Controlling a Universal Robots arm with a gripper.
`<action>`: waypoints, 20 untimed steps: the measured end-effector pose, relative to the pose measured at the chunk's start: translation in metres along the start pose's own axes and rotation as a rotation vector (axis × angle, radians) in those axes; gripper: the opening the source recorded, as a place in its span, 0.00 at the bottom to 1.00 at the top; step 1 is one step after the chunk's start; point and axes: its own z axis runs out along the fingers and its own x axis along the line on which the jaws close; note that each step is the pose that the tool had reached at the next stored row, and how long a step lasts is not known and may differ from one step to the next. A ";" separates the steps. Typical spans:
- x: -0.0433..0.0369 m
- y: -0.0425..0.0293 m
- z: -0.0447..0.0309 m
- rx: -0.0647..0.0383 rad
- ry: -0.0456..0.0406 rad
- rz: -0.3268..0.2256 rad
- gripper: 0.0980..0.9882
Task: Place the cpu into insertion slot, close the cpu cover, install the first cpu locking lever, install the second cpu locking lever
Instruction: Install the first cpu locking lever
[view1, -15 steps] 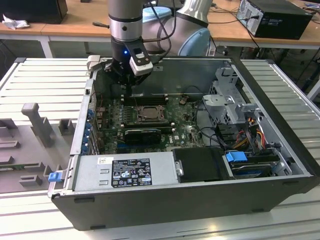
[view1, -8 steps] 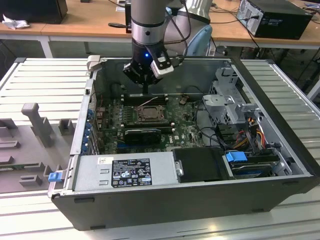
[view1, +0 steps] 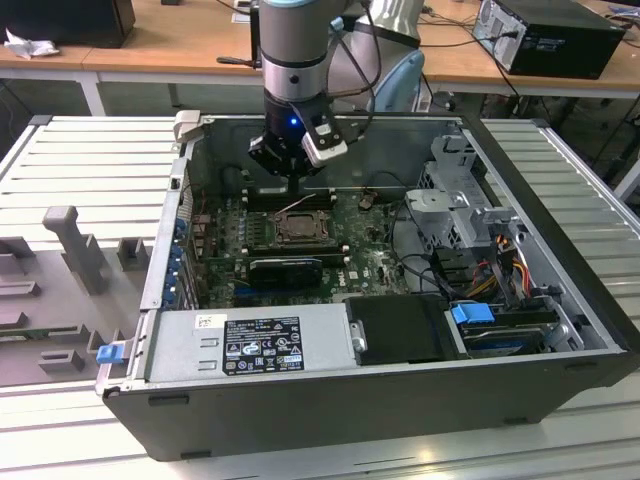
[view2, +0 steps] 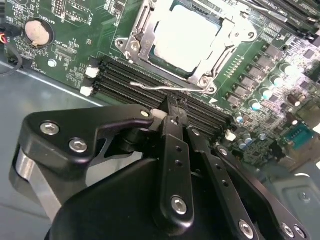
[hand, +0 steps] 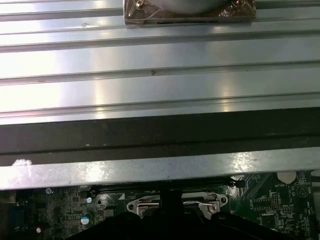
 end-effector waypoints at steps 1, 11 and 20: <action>-0.0001 -0.0001 0.0016 0.000 -0.0007 0.000 0.01; -0.0159 0.0000 0.0124 -0.002 -0.0100 -0.037 0.01; -0.0206 -0.0007 0.0246 -0.003 -0.0098 -0.042 0.01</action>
